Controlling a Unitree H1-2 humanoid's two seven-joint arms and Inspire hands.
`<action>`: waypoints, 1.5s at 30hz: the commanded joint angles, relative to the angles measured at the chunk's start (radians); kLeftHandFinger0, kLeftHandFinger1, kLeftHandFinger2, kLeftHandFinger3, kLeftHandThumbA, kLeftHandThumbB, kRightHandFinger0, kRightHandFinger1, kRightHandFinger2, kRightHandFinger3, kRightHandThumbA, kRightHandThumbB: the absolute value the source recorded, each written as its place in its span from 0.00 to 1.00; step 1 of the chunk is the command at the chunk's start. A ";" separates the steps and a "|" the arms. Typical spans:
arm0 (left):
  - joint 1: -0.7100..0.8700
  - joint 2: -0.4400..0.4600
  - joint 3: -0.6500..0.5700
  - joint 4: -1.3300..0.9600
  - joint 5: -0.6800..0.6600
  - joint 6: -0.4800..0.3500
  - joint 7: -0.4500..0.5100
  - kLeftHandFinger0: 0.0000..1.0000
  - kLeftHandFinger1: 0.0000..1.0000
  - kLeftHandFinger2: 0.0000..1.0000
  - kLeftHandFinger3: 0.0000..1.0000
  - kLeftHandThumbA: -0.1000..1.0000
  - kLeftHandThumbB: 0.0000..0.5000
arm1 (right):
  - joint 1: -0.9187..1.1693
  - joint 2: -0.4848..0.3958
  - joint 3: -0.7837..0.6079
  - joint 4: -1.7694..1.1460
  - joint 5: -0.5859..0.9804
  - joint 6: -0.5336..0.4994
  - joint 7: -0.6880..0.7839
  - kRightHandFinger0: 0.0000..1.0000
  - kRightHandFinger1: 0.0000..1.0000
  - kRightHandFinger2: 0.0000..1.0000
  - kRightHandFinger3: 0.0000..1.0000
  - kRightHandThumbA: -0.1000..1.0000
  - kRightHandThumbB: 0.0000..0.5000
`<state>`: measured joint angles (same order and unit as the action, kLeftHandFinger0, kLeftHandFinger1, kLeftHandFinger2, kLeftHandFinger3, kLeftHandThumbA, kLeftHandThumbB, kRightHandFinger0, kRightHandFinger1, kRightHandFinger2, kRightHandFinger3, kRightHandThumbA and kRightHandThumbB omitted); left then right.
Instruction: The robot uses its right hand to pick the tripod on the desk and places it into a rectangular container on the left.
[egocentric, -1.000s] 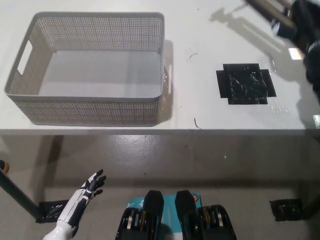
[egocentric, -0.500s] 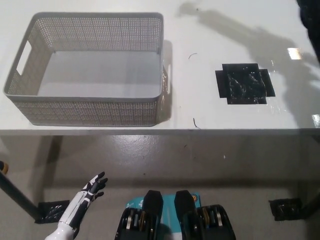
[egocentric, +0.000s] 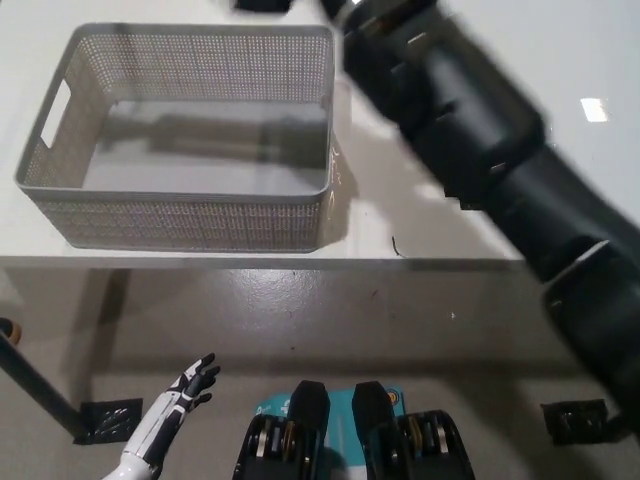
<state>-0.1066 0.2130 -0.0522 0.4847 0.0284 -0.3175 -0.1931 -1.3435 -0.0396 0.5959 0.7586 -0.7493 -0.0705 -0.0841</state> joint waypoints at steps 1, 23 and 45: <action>-0.007 0.015 -0.005 0.007 0.010 -0.059 -0.003 1.00 1.00 1.00 1.00 1.00 1.00 | -0.110 0.028 0.018 0.082 -0.071 -0.015 -0.090 0.00 0.13 0.70 0.71 0.00 0.59; -0.024 0.012 -0.029 0.002 0.033 -0.063 -0.005 1.00 1.00 1.00 1.00 1.00 1.00 | -0.106 0.045 0.088 0.381 -0.136 -0.058 -0.251 0.00 0.08 0.60 0.69 0.38 0.61; -0.050 0.019 -0.034 0.016 0.016 -0.057 -0.032 1.00 1.00 1.00 1.00 1.00 1.00 | -0.138 -0.017 -0.071 0.212 -0.013 -0.094 -0.128 1.00 1.00 1.00 1.00 1.00 1.00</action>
<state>-0.1347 0.2153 -0.0885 0.5034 0.0529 -0.3408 -0.2139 -1.3774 -0.0368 0.6053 1.0402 -0.8487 -0.1516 -0.2212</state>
